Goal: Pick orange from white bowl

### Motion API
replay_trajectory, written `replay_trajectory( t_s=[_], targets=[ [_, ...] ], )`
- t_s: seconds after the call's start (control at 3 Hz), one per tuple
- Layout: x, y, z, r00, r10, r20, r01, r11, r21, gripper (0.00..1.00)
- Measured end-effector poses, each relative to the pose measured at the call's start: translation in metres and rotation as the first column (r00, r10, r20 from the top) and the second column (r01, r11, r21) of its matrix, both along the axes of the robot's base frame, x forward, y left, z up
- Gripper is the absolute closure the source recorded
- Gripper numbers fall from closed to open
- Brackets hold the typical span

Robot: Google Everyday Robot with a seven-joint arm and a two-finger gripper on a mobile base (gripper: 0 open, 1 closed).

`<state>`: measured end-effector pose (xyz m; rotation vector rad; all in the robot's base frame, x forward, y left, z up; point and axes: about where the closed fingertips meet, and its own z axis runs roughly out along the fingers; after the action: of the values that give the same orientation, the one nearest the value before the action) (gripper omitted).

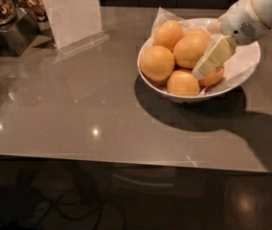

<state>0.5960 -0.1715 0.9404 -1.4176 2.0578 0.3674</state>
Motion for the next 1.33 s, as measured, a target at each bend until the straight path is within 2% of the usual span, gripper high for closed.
replay_trajectory(
  t_s=[0.67,1.33],
  targets=[
    [0.011,0.011,-0.018,0.998,-0.049,-0.04,0.05,0.998,0.042,0.0],
    [0.012,0.013,-0.021,0.9959,-0.068,-0.06,0.071,0.996,0.052,0.0]
  ],
)
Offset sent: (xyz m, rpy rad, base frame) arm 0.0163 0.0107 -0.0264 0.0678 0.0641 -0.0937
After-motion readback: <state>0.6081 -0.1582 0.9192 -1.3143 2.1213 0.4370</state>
